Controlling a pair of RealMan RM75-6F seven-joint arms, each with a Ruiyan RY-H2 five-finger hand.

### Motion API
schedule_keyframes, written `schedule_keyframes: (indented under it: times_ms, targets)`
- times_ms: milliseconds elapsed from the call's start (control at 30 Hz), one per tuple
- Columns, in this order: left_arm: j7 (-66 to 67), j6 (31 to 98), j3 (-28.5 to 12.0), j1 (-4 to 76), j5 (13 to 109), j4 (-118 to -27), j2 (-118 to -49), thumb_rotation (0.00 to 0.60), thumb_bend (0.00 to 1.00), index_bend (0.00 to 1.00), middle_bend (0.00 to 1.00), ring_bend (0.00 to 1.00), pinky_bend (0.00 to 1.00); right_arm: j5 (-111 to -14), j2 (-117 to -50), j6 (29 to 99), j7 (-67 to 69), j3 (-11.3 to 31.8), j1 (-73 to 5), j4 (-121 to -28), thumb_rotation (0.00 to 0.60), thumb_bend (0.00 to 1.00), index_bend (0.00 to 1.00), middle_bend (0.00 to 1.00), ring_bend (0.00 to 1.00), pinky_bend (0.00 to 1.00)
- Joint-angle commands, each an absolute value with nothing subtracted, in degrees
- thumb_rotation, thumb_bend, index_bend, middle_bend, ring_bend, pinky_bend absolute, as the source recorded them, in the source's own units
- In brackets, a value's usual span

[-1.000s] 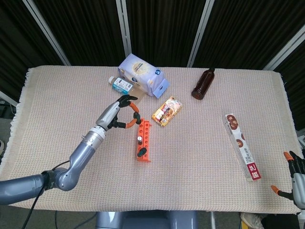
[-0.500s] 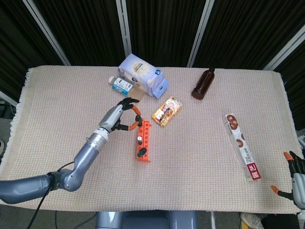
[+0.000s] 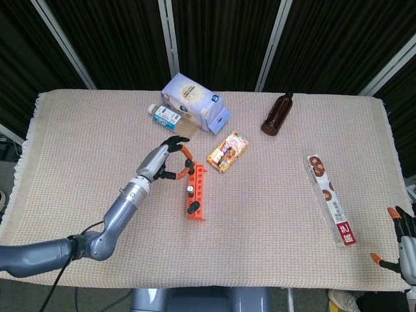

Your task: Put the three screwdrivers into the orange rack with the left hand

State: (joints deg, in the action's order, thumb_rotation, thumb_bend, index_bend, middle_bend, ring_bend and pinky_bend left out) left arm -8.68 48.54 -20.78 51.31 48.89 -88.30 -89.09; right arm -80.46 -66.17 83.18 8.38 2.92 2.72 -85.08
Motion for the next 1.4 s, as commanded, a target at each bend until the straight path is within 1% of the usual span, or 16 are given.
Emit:
schedule_keyframes:
  times_ms: [33, 167, 267, 600, 733, 900, 933, 1067, 1133, 1200, 1267, 1400]
  targets:
    - [-8.7, 48.4, -20.8, 51.2, 48.8, -88.1, -89.2, 0.600, 0.38, 0.69, 0.11, 0.00, 0.00, -80.5, -66.2, 83.2, 8.4, 2.9, 2.7, -85.1, 0.600, 0.00, 0.06, 0.00, 0.00, 0.03]
    - [-8.7, 48.3, -20.8, 51.1, 48.8, -88.0, -89.4, 0.600, 0.38, 0.68, 0.11, 0.00, 0.00, -80.5, -66.2, 83.1, 8.3, 3.0, 2.7, -85.1, 0.600, 0.00, 0.06, 0.00, 0.00, 0.03]
    - [-8.6, 48.2, -20.7, 51.1, 48.8, -87.9, -89.5, 0.600, 0.38, 0.63, 0.10, 0.00, 0.00, -80.4, -66.2, 83.1, 8.3, 3.0, 2.6, -85.1, 0.600, 0.00, 0.06, 0.00, 0.00, 0.04]
    - [-9.2, 47.4, -20.7, 50.6, 49.1, -87.9, -89.3, 0.600, 0.38, 0.30, 0.00, 0.00, 0.00, -80.3, -66.1, 83.1, 7.9, 3.1, 2.6, -85.4, 0.600, 0.00, 0.06, 0.00, 0.00, 0.03]
    - [-9.5, 47.6, -20.7, 50.2, 49.7, -88.0, -89.2, 0.600, 0.38, 0.16, 0.00, 0.00, 0.00, -80.2, -66.0, 83.1, 7.7, 3.1, 2.6, -85.5, 0.600, 0.00, 0.05, 0.00, 0.00, 0.03]
    - [-10.4, 48.7, -21.1, 49.3, 51.6, -88.7, -88.5, 0.600, 0.38, 0.02, 0.00, 0.00, 0.00, -80.3, -65.9, 83.4, 7.3, 3.2, 2.6, -85.8, 0.600, 0.00, 0.06, 0.00, 0.00, 0.03]
    - [-10.5, 49.0, -21.1, 49.2, 52.0, -88.8, -88.4, 0.600, 0.38, 0.01, 0.00, 0.00, 0.00, -80.4, -65.8, 83.5, 7.3, 3.2, 2.6, -85.8, 0.600, 0.00, 0.06, 0.00, 0.00, 0.03]
    - [-11.0, 52.0, -21.1, 47.7, 55.4, -90.1, -87.5, 0.600, 0.38, 0.00, 0.00, 0.00, 0.00, -80.5, -65.7, 83.6, 7.0, 3.3, 2.5, -86.0, 0.600, 0.00, 0.06, 0.00, 0.00, 0.03]
    - [-11.0, 54.5, -20.8, 46.4, 57.9, -91.3, -86.4, 0.600, 0.38, 0.00, 0.00, 0.00, 0.00, -80.7, -65.5, 83.7, 6.7, 3.5, 2.4, -86.2, 0.600, 0.00, 0.05, 0.00, 0.00, 0.04]
    - [-7.8, 61.6, -19.0, 42.9, 62.8, -93.4, -83.7, 0.600, 0.38, 0.04, 0.00, 0.00, 0.00, -81.0, -65.2, 83.9, 5.9, 4.0, 1.8, -86.5, 0.600, 0.00, 0.05, 0.00, 0.00, 0.03]
    - [-5.0, 66.4, -16.8, 40.1, 66.1, -94.7, -82.0, 0.600, 0.38, 0.09, 0.00, 0.00, 0.00, -80.8, -65.0, 83.9, 4.8, 4.5, 1.4, -87.0, 0.600, 0.00, 0.05, 0.00, 0.00, 0.03]
    - [-1.8, 70.3, -14.1, 36.7, 68.5, -96.3, -79.3, 0.600, 0.38, 0.15, 0.00, 0.00, 0.00, -81.2, -65.0, 84.2, 3.7, 5.0, 0.8, -87.4, 0.600, 0.00, 0.05, 0.00, 0.00, 0.03]
